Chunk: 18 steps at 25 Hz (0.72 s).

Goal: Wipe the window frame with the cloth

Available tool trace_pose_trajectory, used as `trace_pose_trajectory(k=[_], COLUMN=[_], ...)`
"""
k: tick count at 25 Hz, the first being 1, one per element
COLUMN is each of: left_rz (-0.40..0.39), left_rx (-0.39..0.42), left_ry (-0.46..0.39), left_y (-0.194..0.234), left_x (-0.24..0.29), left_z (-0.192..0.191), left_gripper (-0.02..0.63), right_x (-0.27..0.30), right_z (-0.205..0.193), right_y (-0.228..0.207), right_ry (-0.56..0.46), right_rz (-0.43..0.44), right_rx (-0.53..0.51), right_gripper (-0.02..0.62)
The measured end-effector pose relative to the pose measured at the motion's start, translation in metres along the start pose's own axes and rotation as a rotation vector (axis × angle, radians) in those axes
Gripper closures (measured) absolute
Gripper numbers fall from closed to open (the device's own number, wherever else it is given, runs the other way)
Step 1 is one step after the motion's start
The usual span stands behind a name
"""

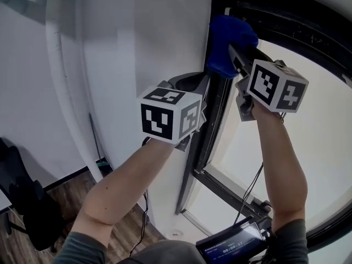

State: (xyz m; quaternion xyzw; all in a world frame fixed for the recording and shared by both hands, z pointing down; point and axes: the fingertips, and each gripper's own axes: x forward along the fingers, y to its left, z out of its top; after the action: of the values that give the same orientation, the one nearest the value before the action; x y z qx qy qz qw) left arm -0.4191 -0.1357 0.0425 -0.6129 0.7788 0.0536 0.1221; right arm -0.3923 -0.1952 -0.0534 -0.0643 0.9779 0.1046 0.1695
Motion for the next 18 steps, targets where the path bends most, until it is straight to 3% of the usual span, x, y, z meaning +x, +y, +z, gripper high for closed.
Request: trace_pose_trajectory(k=[7,11,18], left_rz=[-0.064,-0.052,-0.068], left_rx=[-0.015,-0.019,0.000], left_ry=[0.001,-0.013,0.001], left_y=[0.001,0.010,-0.010], left_x=[0.006,0.013,0.026], left_z=[0.009,0.013,0.002], left_gripper=[0.598,0.598,0.598], right_x=[0.023,0.042,0.021], right_z=[0.022,0.033,0.029], right_y=[-0.017,-0.021,-0.043], right_ry=[-0.013,-0.027,-0.043], right_rz=[-0.061,-0.062,-0.100], right_rx=[-0.004,-0.029,-0.033], right_gripper=[0.471,0.471,0.471])
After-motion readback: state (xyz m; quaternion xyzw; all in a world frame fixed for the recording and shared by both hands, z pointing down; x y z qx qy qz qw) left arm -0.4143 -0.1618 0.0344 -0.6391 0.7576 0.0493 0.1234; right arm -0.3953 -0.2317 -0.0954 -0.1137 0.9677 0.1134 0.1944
